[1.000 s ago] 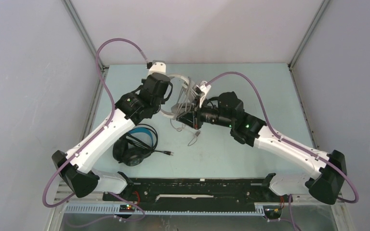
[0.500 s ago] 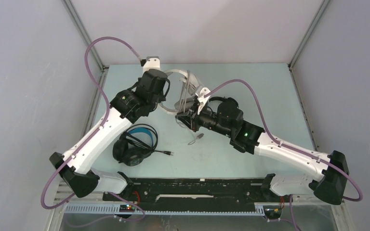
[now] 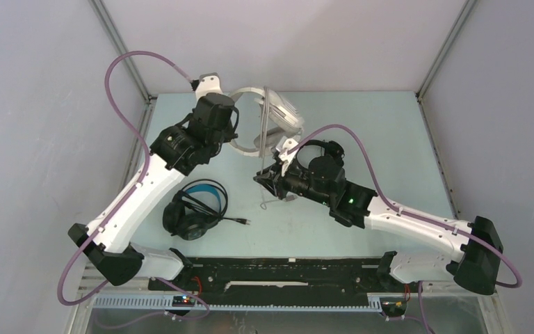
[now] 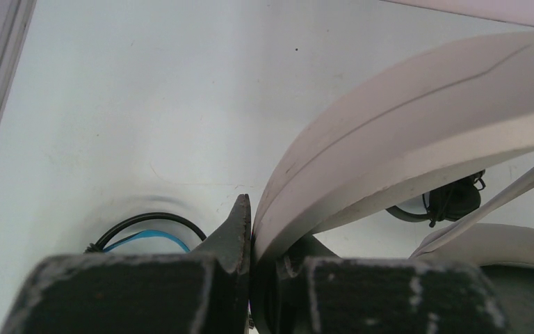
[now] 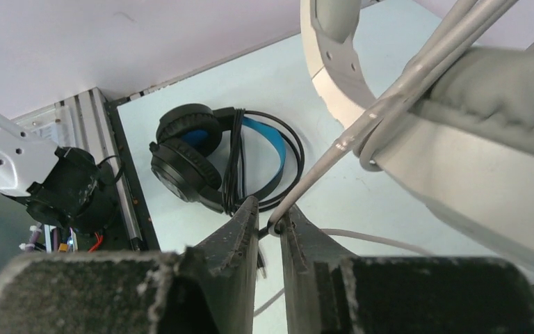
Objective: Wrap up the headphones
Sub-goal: Wrap the headphones cable around the headphones.
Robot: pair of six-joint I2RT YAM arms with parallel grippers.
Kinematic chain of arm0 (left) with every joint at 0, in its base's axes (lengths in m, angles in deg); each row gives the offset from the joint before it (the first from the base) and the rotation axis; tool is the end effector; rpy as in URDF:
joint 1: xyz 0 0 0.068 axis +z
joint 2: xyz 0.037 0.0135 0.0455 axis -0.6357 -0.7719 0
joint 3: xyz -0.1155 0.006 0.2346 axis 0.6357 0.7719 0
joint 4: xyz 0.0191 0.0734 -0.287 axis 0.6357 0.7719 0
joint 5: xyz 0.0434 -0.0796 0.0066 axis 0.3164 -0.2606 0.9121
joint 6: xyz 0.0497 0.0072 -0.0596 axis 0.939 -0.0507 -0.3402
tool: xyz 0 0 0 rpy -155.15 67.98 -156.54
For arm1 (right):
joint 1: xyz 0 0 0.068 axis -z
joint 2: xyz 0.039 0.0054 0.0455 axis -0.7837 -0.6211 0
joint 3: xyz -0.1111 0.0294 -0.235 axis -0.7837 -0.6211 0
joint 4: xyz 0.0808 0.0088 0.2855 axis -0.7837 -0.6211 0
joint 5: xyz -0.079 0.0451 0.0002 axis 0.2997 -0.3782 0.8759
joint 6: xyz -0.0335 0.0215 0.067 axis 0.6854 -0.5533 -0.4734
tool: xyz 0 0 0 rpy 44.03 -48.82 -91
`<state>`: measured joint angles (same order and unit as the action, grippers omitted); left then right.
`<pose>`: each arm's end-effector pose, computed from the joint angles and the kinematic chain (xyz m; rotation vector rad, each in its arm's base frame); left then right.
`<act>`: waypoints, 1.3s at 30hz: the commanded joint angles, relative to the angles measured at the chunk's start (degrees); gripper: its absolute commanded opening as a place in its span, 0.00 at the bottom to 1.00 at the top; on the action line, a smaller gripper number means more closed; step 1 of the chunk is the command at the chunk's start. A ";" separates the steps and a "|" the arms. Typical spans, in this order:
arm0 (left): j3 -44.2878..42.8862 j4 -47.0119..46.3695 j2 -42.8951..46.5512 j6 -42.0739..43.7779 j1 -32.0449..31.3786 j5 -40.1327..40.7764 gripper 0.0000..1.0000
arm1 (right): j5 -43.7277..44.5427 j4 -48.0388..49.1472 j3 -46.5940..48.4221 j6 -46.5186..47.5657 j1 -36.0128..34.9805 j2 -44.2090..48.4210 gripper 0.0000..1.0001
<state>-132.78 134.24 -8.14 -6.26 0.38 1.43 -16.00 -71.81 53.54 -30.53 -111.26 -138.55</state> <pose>0.2743 -0.1731 0.4244 -0.1815 2.0347 -0.0812 0.1777 0.3146 0.3185 -0.8605 1.5297 0.9155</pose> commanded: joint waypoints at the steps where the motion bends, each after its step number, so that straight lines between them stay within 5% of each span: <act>1: -5.27 -7.20 1.35 -5.77 0.61 -0.12 0.00 | 0.55 1.36 -1.38 1.20 -0.51 0.33 0.20; 32: -6.63 -8.62 3.10 -8.94 2.17 -3.75 0.00 | 14.56 20.44 -8.27 0.49 -1.44 -10.20 0.36; 36: -6.98 -8.49 3.29 -9.11 2.27 -4.22 0.00 | 16.50 23.01 -8.47 0.58 -1.45 -12.34 0.27; 39: -7.54 -8.23 3.61 -9.37 2.72 -4.88 0.00 | 15.82 26.68 -10.99 0.63 -1.47 -12.88 0.07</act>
<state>-134.55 132.12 -7.66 -11.57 2.41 -2.05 -2.25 -53.27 44.84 -29.70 -112.40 -150.51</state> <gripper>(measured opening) 0.102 0.194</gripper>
